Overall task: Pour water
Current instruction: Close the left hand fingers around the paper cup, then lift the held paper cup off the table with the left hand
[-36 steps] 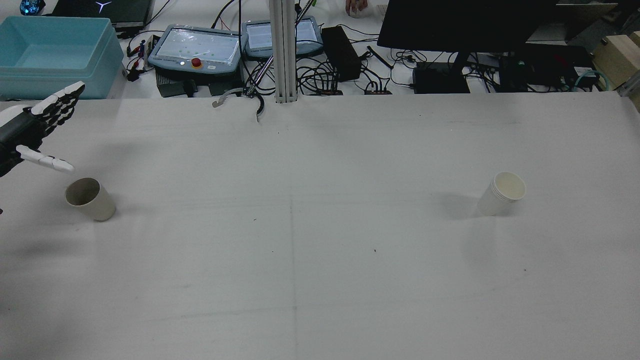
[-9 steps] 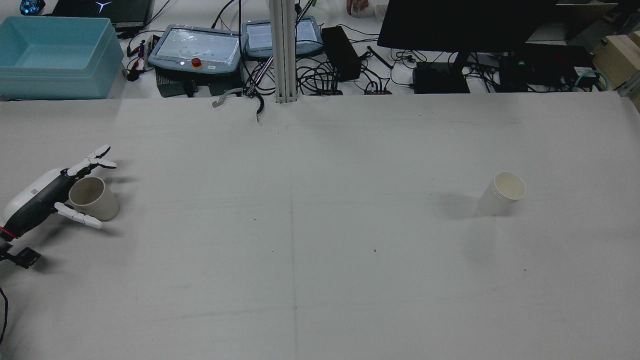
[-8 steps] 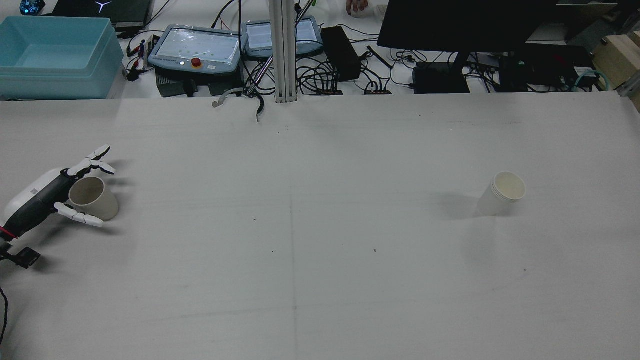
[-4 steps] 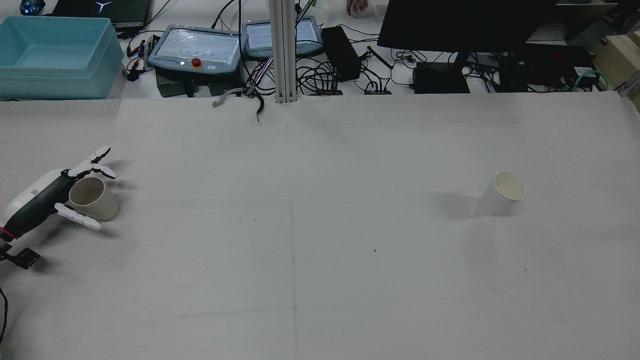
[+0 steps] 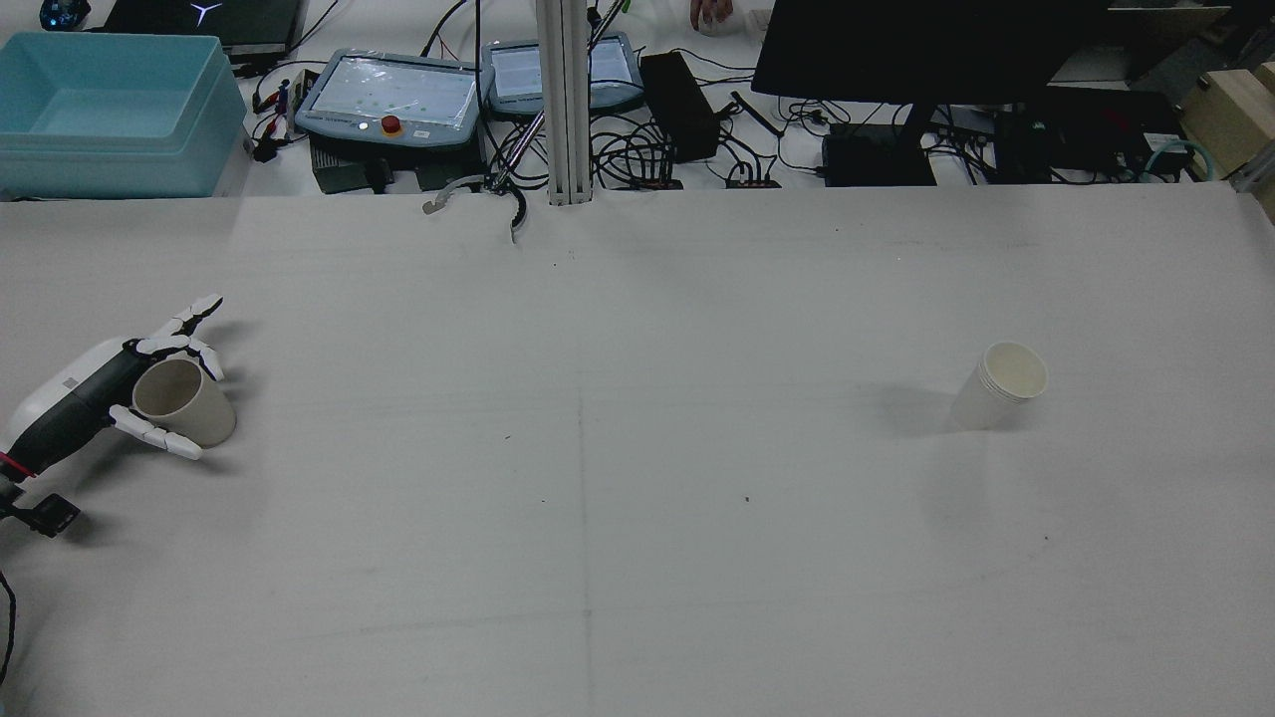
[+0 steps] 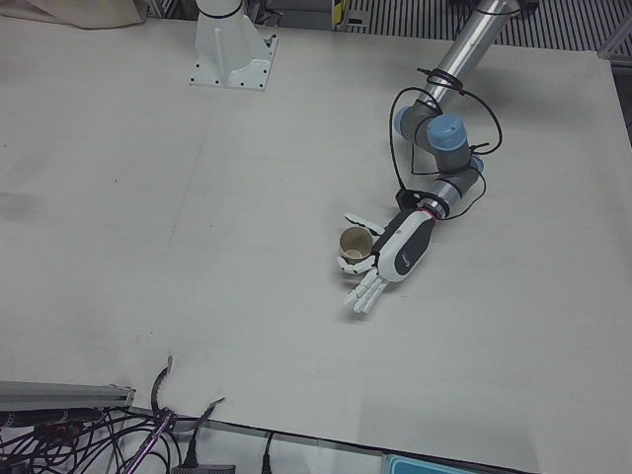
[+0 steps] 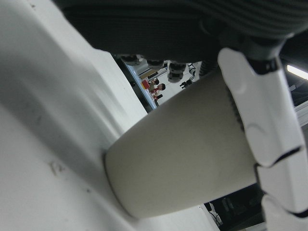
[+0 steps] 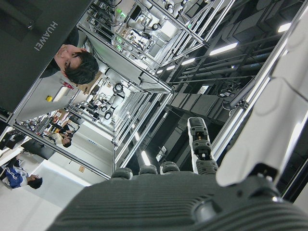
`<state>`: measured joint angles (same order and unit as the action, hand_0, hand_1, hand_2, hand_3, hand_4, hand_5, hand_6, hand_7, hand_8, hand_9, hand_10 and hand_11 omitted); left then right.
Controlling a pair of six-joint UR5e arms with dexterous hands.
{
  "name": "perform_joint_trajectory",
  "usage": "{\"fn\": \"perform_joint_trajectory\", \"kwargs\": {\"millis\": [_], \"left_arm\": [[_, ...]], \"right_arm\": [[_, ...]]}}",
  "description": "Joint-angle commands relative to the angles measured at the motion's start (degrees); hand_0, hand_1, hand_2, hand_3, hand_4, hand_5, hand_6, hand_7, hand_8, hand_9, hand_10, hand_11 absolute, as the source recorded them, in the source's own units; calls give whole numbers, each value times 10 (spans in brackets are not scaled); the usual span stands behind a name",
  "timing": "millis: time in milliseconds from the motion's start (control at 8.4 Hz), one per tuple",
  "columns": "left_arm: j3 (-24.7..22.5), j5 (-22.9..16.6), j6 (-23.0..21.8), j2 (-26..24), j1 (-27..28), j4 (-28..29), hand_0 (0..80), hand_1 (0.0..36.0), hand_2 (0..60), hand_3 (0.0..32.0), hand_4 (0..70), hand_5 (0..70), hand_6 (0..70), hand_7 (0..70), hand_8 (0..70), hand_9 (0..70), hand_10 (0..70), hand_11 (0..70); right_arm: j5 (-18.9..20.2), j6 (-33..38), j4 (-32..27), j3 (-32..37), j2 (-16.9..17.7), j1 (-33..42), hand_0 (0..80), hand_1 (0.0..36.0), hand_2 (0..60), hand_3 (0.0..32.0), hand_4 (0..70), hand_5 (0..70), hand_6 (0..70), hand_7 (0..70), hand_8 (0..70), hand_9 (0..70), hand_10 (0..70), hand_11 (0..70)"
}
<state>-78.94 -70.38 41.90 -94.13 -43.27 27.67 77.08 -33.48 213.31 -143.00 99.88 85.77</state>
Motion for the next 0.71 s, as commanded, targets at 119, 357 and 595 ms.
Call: {"fn": "perform_joint_trajectory", "kwargs": {"millis": [119, 357, 595], "left_arm": [[-27, 4, -20, -1, -1, -51, 574, 181, 131, 0, 497, 676, 61, 167, 11, 40, 0, 11], [-70, 6, -41, 4, -5, -83, 627, 355, 600, 0, 509, 700, 87, 207, 27, 60, 17, 51], [-148, 6, -92, 13, -9, -155, 553, 360, 600, 0, 512, 700, 89, 209, 27, 57, 22, 59]], "right_arm": [[0, 0, 0, 2, 0, -3, 475, 91, 0, 20, 109, 104, 1, 34, 0, 0, 0, 0], [0, 2, -1, 1, 0, -3, 475, 91, 0, 22, 111, 106, 3, 38, 0, 0, 0, 0], [-1, 5, -1, 2, -3, -4, 476, 91, 0, 26, 110, 106, 2, 37, 0, 0, 0, 0]]}}
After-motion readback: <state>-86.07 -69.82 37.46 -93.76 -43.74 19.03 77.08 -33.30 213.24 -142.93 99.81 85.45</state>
